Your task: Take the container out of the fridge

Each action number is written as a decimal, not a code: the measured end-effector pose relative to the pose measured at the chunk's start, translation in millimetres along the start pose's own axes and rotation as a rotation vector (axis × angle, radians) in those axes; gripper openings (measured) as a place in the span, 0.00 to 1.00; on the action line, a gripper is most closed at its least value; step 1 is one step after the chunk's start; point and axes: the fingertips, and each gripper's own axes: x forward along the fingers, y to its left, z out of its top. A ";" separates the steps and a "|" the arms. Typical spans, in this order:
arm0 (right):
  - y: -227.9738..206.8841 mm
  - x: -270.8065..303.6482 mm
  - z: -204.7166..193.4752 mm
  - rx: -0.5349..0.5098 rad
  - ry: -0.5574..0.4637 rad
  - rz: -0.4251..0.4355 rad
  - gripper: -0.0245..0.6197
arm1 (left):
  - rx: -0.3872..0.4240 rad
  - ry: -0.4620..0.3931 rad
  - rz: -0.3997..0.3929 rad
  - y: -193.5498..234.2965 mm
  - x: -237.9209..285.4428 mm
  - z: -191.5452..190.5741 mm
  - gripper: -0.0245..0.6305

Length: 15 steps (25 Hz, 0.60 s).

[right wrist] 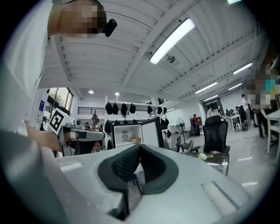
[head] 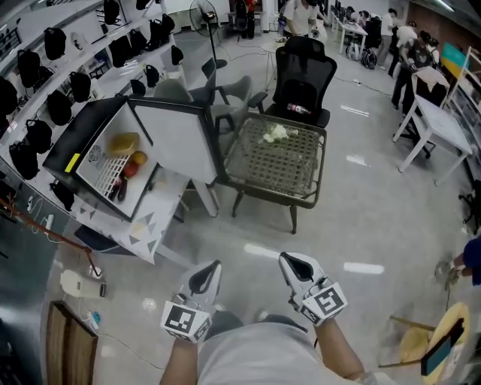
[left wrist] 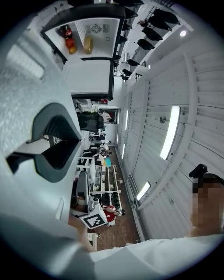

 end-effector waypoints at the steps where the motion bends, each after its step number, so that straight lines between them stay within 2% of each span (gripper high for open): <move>1: -3.1 1.9 -2.2 0.003 0.006 0.000 0.04 | -0.002 0.005 0.000 1.7 3.0 -3.5 0.05; 9: -22.1 42.6 -12.4 -0.009 0.051 0.013 0.04 | -0.037 0.027 0.008 40.7 31.2 -18.1 0.05; 15: -21.4 107.8 -14.3 -0.014 0.080 0.028 0.04 | -0.060 0.025 0.009 104.0 48.6 -21.3 0.05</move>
